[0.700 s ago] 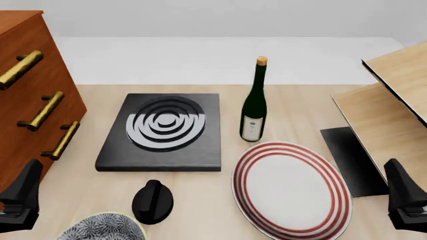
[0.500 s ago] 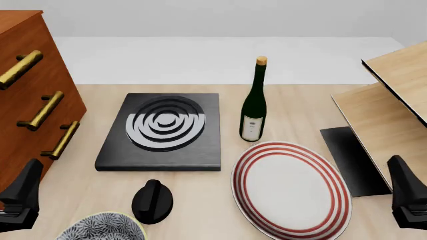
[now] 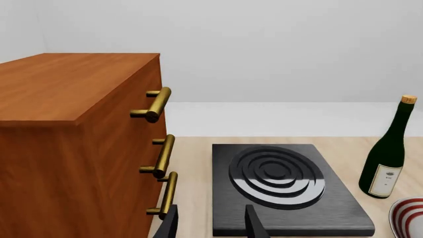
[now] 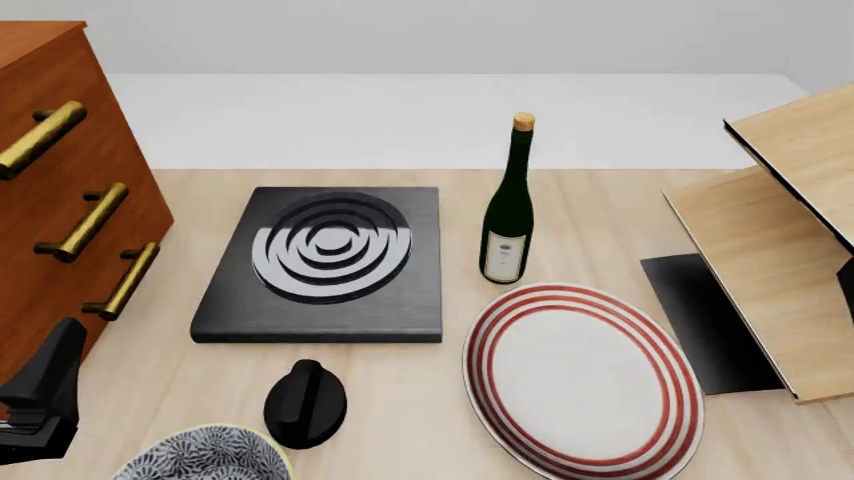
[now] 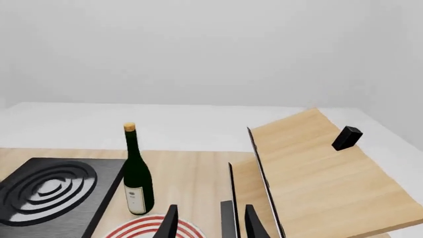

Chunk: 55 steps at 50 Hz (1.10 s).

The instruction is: Pick up the akita bowl and put it on the plate.

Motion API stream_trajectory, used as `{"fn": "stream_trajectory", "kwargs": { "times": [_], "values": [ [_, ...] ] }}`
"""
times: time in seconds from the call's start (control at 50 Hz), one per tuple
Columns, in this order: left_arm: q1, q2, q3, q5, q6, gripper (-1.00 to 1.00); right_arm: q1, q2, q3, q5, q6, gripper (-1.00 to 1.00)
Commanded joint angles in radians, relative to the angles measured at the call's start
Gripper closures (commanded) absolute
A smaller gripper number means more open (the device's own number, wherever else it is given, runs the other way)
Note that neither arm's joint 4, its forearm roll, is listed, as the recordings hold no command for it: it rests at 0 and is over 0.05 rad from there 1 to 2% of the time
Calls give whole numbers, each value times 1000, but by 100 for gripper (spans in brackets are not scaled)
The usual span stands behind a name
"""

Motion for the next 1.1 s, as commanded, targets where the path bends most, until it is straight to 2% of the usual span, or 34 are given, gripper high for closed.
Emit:
{"fn": "stream_trajectory", "kwargs": {
  "times": [0.02, 0.16, 0.24, 0.3, 0.32, 0.36, 0.38, 0.4, 0.42, 0.44, 0.48, 0.54, 0.58, 0.66, 0.7, 0.74, 0.88, 0.92, 0.96, 0.98, 1.0, 1.04, 1.08, 1.1],
  "values": [
    [0, 0, 0, 0, 0, -100, 64, 117, -158, 71, 4, -100],
    [0, 0, 0, 0, 0, -100, 104, 175, -231, 111, 25, -100],
    [0, 0, 0, 0, 0, -100, 171, 260, -249, 121, 41, -100],
    [0, 0, 0, 0, 0, -100, 173, 295, -280, 119, 28, -100],
    [0, 0, 0, 0, 0, -100, 206, 331, -286, 117, 17, -100],
    [0, 0, 0, 0, 0, -100, 253, 381, -306, 118, 49, -100],
    [0, 0, 0, 0, 0, -100, 270, 400, -318, 119, 43, -100],
    [0, 0, 0, 0, 0, -100, 417, 455, -326, 109, -42, -100],
    [0, 0, 0, 0, 0, -100, 444, 483, -331, 113, -34, -100],
    [0, 0, 0, 0, 0, -100, 447, 491, -337, 113, 1, -100],
    [0, 0, 0, 0, 0, -100, 430, 510, -355, 110, -1, -100],
    [0, 0, 0, 0, 0, -100, 458, 558, -365, 122, -5, -100],
    [0, 0, 0, 0, 0, -100, 471, 604, -377, 140, 37, -100],
    [0, 0, 0, 0, 0, -100, 509, 651, -415, 156, 51, -100],
    [0, 0, 0, 0, 0, -100, 527, 696, -437, 168, 84, -100],
    [0, 0, 0, 0, 0, -100, 570, 743, -461, 177, 60, -100],
    [0, 0, 0, 0, 0, -100, 650, 854, -520, 190, 51, -100],
    [0, 0, 0, 0, 0, -100, 683, 886, -532, 198, 69, -100],
    [0, 0, 0, 0, 0, -100, 734, 923, -539, 207, 115, -100],
    [0, 0, 0, 0, 0, -100, 748, 934, -543, 207, 103, -100],
    [0, 0, 0, 0, 0, -100, 765, 950, -547, 206, 125, -100],
    [0, 0, 0, 0, 0, -100, 785, 975, -549, 204, 128, -100],
    [0, 0, 0, 0, 0, -100, 826, 997, -557, 198, 166, -100],
    [0, 0, 0, 0, 0, -100, 828, 1009, -557, 200, 162, -100]
  ]
}}
